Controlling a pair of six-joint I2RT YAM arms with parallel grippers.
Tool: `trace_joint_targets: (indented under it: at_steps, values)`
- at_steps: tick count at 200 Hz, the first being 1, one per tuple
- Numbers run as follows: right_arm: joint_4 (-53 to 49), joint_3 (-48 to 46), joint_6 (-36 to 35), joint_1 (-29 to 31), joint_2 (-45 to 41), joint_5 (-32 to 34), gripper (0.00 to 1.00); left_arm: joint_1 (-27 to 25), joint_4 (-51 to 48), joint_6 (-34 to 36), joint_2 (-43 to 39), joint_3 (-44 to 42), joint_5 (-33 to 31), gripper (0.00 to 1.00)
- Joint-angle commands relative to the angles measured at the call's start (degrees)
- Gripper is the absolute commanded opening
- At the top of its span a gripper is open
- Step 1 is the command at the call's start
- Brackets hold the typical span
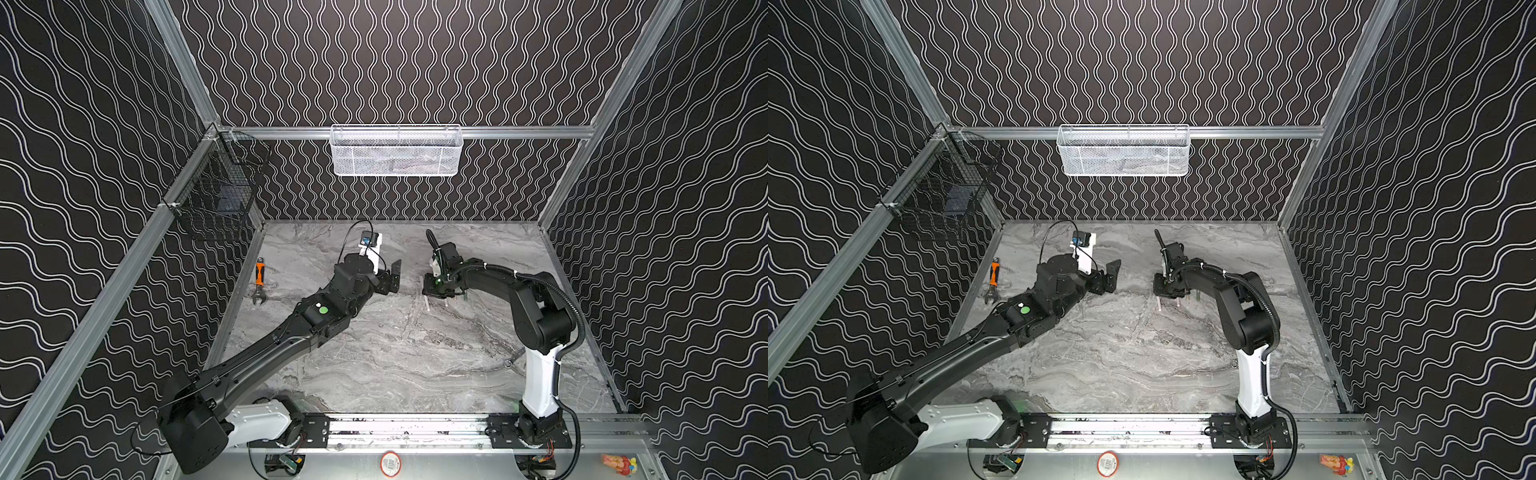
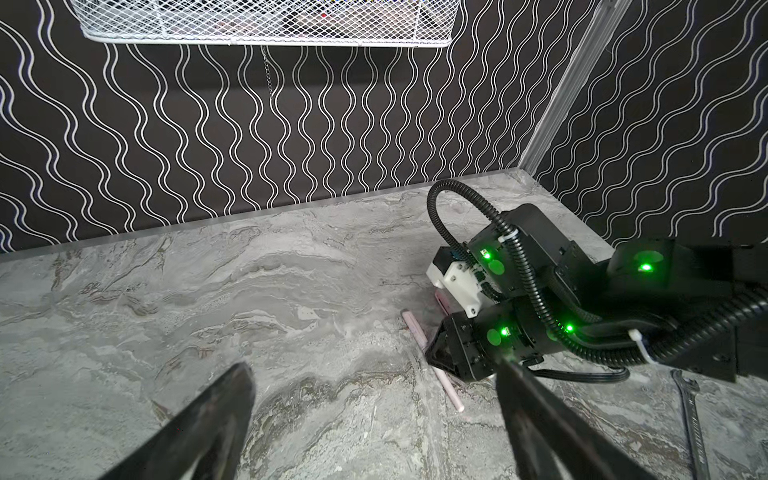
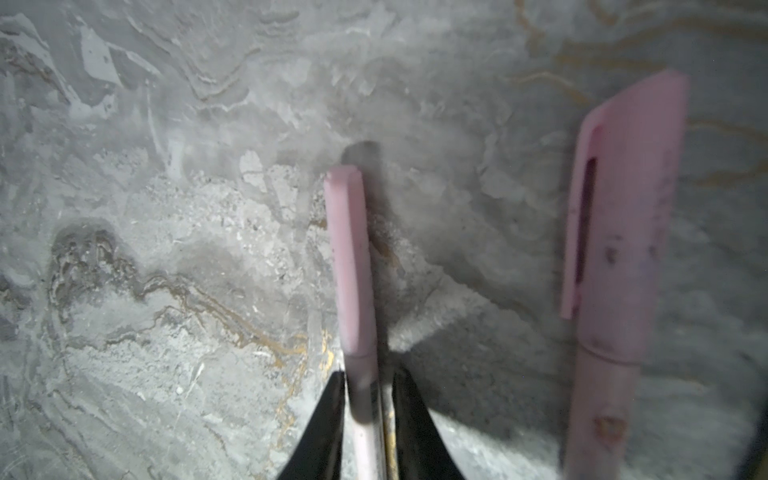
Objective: Insert the pens into the pen caps
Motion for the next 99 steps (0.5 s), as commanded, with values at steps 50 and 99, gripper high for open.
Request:
trace_joint_targets:
  at_steps: [50, 99]
  values:
    - [-2.06, -0.3, 0.89, 0.14, -12.07, -2.11, 0.29, 0.02, 2.45, 1.65, -1.11, 0.06, 1.09, 0.94]
    - [-1.49, -1.56, -0.02, 1.11, -19.87, -4.32, 0.37, 0.02, 5.16, 7.26, -3.89, -1.78, -0.08, 0.94]
